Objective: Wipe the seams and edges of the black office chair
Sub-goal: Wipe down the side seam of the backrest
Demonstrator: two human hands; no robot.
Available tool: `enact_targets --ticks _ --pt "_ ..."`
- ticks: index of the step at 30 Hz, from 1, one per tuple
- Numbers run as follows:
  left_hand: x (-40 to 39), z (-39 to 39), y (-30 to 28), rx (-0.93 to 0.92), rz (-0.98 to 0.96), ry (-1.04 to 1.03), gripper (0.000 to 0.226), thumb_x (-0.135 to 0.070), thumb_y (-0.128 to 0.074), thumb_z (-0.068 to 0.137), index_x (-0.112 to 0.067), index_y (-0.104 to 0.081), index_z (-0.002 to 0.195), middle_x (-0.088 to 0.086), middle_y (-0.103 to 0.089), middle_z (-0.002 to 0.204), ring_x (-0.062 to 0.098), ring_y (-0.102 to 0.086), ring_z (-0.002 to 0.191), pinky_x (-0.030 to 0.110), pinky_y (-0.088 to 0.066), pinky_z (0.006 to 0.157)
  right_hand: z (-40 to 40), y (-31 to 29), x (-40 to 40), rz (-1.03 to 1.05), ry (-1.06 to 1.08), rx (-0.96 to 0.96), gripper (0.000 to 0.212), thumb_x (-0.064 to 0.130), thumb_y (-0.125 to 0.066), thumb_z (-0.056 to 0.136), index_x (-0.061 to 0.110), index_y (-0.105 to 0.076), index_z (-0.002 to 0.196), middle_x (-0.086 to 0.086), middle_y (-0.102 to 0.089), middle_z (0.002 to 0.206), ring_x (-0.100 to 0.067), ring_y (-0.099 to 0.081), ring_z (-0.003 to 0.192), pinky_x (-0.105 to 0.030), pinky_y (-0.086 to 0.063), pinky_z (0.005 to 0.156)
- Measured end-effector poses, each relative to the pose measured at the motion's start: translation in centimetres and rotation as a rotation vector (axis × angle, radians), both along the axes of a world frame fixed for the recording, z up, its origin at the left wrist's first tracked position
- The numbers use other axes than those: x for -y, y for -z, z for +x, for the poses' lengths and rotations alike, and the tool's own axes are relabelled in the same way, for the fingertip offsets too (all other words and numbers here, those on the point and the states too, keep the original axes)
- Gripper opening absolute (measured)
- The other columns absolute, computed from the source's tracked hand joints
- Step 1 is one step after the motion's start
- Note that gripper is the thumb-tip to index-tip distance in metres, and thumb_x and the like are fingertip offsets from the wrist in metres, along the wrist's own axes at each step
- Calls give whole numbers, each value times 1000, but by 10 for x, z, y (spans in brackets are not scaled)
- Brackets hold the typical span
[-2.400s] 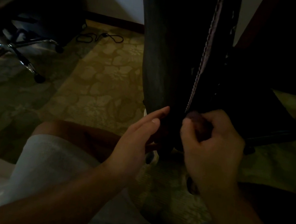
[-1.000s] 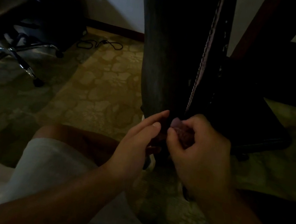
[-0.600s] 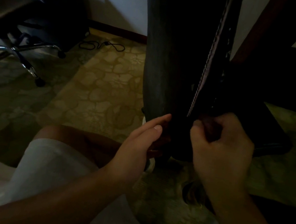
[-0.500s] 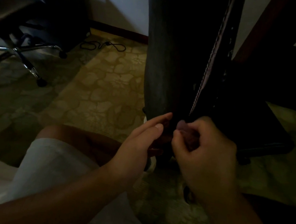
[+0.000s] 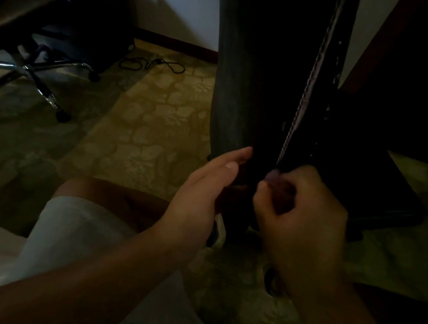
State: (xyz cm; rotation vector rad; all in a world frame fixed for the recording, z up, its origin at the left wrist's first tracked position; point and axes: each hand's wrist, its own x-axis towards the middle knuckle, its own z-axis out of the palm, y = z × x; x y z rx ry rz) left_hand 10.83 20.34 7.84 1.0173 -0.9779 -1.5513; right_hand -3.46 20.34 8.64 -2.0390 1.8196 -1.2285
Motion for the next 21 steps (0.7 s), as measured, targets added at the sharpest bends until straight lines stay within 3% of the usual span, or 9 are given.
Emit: enact_targets --ticks 2,5,8,10,13,16,19,21 --pt "-1 -2 0 -34 8 10 55 -37 -44 91 -18 -54 142 -2 -68 131 22 -65 122 38 -54 101 -1 1 -1 18 12 18 15 40 -62 88 26 -58 92 17 -54 71 2 -55 61 -17 -47 51" --pt "-2 -3 -2 -14 -10 32 55 -40 -44 89 -24 -56 140 -9 -67 131 19 -64 123 39 -54 101 -7 -3 4 -6 128 118 18 35 -68 86 31 -50 88 21 -45 66 10 -45 58 -9 -34 50" --pt "-2 -1 -4 -30 -1 11 56 -37 -44 90 -18 -55 141 -2 -67 132 23 -64 123 38 -54 102 0 -3 1 -16 -23 47 14 35 -65 87 25 -56 88 12 -57 71 0 -55 61 -20 -48 50" --pt "-1 0 -5 -23 -15 1 56 -38 -44 90 -19 -56 141 -3 -67 133 23 -63 123 41 -52 104 -1 -4 1 -12 -12 81 13 39 -62 87 28 -54 87 12 -59 73 -1 -58 64 -26 -52 52" --pt "-3 -1 -9 3 -51 14 54 -39 -42 93 -21 -55 142 -7 -68 131 22 -64 122 41 -54 102 -4 -7 5 -59 43 73 19 36 -65 87 33 -47 83 15 -51 65 2 -53 58 -19 -44 47" --pt "-3 0 -10 -7 -35 11 49 -35 -47 97 -19 -54 142 -4 -68 132 24 -64 122 35 -57 96 -3 -4 5 -42 9 34 15 34 -65 87 29 -52 82 11 -56 66 -2 -55 57 -22 -47 47" --pt "-3 1 -8 41 -48 23 54 -41 -41 93 -26 -55 143 -10 -64 136 24 -62 126 46 -49 106 -10 -7 8 -24 102 103 18 35 -65 85 33 -47 83 18 -48 65 6 -50 57 -12 -38 49" --pt "-2 1 -8 49 -43 33 54 -40 -40 94 -25 -54 144 -8 -63 138 24 -61 127 45 -50 106 -7 -7 6 -15 29 38 16 36 -63 86 31 -49 82 17 -49 64 5 -50 57 -14 -39 48"
